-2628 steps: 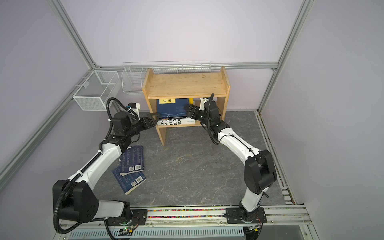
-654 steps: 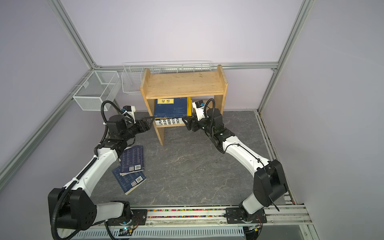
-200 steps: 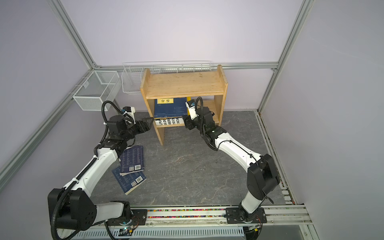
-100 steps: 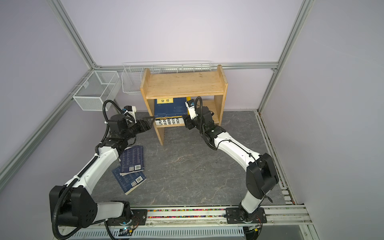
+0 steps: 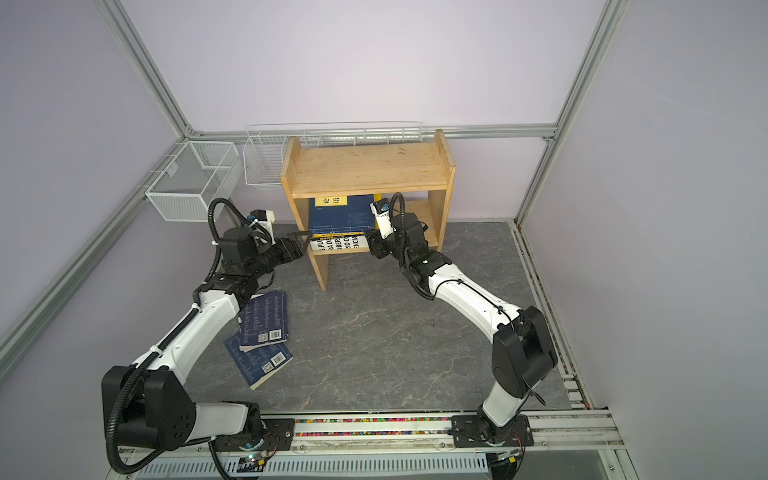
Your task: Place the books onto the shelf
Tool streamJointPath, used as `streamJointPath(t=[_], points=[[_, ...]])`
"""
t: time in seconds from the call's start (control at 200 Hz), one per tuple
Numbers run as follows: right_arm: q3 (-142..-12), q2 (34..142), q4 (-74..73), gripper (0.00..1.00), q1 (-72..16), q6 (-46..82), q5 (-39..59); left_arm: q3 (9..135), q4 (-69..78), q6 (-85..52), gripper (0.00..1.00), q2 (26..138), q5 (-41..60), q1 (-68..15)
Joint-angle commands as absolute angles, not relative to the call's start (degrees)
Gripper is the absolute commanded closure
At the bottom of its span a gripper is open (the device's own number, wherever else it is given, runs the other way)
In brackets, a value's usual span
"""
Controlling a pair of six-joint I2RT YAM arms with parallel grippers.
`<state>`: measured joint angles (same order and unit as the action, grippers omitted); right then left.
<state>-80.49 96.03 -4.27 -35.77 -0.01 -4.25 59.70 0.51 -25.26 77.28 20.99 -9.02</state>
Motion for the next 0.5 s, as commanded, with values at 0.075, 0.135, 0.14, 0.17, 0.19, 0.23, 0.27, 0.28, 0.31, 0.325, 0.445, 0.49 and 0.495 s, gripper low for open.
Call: streamJointPath(t=[0.075, 0.135, 0.14, 0.17, 0.19, 0.23, 0.27, 0.28, 0.31, 0.325, 0.445, 0.49, 0.495], points=[[-82.0, 96.7, -4.9, 0.33, -36.1, -0.2, -4.1, 61.1, 2.9, -26.3, 0.21, 77.8, 17.0, -8.5], [-81.9, 96.4, -4.9, 0.33, -36.2, 0.0, -4.1, 60.8, 2.8, -26.2, 0.21, 77.1, 16.9, -8.5], [-81.9, 96.4, -4.9, 0.33, -36.1, 0.0, -4.1, 60.7, 2.8, -26.2, 0.21, 77.1, 17.0, -8.5], [-81.8, 96.2, -4.9, 0.33, -36.1, 0.0, -4.1, 60.5, 2.7, -26.2, 0.21, 76.6, 17.0, -8.5], [-81.7, 96.1, -4.9, 0.32, -36.1, 0.1, -4.1, 60.3, 2.7, -26.0, 0.21, 76.3, 17.1, -8.5], [-81.6, 95.7, -4.9, 0.32, -36.2, 0.3, -4.3, 60.1, 2.4, -25.9, 0.21, 75.6, 17.1, -8.5], [-81.5, 95.5, -4.6, 0.31, -36.1, 0.5, -4.6, 59.7, 2.1, -25.6, 0.21, 74.8, 17.2, -8.5], [-81.5, 95.5, -4.5, 0.31, -36.2, 0.5, -4.6, 59.6, 2.0, -25.6, 0.21, 74.6, 17.1, -8.5], [-81.7, 95.5, -4.2, 0.31, -36.1, 0.4, -4.7, 59.4, 1.6, -25.4, 0.21, 73.9, 17.1, -8.5], [-81.8, 95.6, -4.0, 0.31, -36.2, 0.2, -4.7, 59.3, 1.4, -25.3, 0.21, 73.7, 17.0, -8.5], [-82.4, 96.4, -2.9, 0.31, -36.1, 0.0, -4.7, 58.6, 0.4, -25.0, 0.21, 71.5, 17.0, -8.5], [-82.3, 96.4, -2.7, 0.31, -36.2, 0.0, -4.8, 58.3, 0.2, -25.0, 0.20, 70.9, 17.1, -8.5], [-82.2, 96.4, -2.7, 0.31, -36.2, -0.1, -4.8, 58.3, 0.2, -25.0, 0.20, 70.8, 17.1, -8.5]])
